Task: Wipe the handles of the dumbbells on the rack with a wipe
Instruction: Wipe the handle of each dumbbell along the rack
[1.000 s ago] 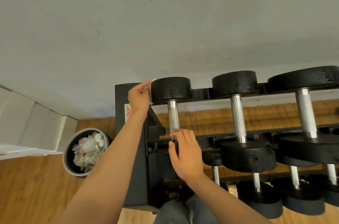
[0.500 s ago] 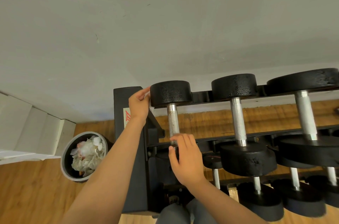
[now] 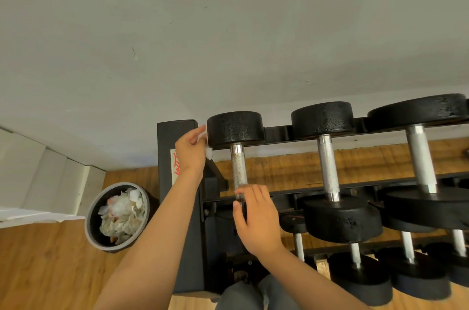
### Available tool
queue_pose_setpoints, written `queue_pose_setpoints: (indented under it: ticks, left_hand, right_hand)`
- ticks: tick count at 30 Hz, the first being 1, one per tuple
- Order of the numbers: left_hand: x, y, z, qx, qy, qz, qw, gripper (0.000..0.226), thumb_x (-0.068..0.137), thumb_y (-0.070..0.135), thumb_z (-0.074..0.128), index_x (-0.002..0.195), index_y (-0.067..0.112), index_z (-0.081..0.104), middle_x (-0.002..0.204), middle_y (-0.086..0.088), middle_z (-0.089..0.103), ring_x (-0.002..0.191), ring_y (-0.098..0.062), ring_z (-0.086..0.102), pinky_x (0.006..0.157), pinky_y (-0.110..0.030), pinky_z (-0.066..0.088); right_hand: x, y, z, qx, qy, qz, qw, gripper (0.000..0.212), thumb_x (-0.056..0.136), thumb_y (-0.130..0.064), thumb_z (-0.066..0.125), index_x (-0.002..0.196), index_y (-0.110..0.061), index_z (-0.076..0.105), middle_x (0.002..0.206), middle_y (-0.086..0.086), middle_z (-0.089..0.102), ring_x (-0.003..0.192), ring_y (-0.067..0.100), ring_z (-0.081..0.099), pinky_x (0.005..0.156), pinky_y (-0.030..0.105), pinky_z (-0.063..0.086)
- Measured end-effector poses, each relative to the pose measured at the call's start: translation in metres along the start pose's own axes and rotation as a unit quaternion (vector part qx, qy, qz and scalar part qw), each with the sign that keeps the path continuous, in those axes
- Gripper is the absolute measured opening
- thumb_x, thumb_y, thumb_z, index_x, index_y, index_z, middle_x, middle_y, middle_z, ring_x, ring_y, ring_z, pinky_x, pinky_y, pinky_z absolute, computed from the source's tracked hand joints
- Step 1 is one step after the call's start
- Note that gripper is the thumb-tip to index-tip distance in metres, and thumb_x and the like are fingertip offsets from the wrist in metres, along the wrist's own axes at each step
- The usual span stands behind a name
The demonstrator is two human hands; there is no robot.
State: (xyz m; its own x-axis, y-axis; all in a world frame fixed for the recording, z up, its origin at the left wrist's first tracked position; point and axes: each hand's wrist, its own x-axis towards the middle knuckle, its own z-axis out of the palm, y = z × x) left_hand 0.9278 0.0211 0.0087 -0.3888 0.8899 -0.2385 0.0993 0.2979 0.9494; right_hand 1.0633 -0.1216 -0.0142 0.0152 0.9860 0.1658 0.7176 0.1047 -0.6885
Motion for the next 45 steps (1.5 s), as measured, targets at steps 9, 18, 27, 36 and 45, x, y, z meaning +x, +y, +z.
queue_pose_setpoints:
  ticks: [9,18,27,36,45]
  left_hand:
    - [-0.026,0.011,0.002,0.020,0.058,0.084,0.995,0.025,0.093,0.005,0.060,0.115,0.013,0.069,0.110,0.008,0.067,0.097,0.001,0.061,0.078,0.000,0.044]
    - [-0.053,0.014,0.014,-0.041,0.095,0.086,0.991,0.027,0.093,0.006,0.060,0.118,0.012,0.069,0.113,0.006,0.067,0.106,-0.003,0.061,0.079,-0.002,0.045]
    - [-0.038,0.038,0.020,0.052,0.053,0.140,0.987,0.024,0.094,0.010,0.060,0.113,0.020,0.070,0.116,0.007,0.063,0.110,-0.003,0.055,0.090,-0.001,0.039]
    - [-0.042,0.043,0.018,0.064,0.022,0.172,0.983,0.023,0.089,0.005,0.066,0.108,0.014,0.073,0.116,0.005,0.066,0.110,-0.004,0.057,0.086,0.002,0.037]
    - [-0.083,0.017,-0.001,0.058,0.001,0.140,0.988,0.027,0.088,0.007,0.067,0.114,0.015,0.071,0.113,0.010,0.066,0.104,0.002,0.058,0.085,-0.002,0.042]
  right_hand:
    - [0.001,-0.001,-0.002,0.012,0.010,0.004,1.000,0.028,0.089,-0.037,0.044,0.104,-0.022,0.062,0.103,-0.007,0.059,0.097,0.005,0.056,0.077,0.018,0.051]
    - [0.001,0.000,-0.001,0.017,0.010,-0.001,1.000,0.026,0.090,-0.036,0.044,0.102,-0.021,0.062,0.101,-0.007,0.057,0.095,0.005,0.055,0.075,0.017,0.050]
    - [0.001,0.000,-0.002,0.026,0.008,0.002,1.000,0.028,0.090,-0.036,0.043,0.103,-0.021,0.063,0.102,-0.006,0.058,0.096,0.005,0.055,0.076,0.019,0.051]
    - [0.000,-0.001,-0.002,0.037,0.011,0.001,0.999,0.029,0.091,-0.036,0.043,0.103,-0.018,0.063,0.101,-0.005,0.057,0.093,0.008,0.057,0.073,0.022,0.052]
    - [0.000,-0.002,-0.003,0.057,0.005,0.009,0.998,0.033,0.091,-0.037,0.038,0.102,-0.016,0.062,0.099,-0.005,0.056,0.094,0.007,0.054,0.072,0.025,0.051]
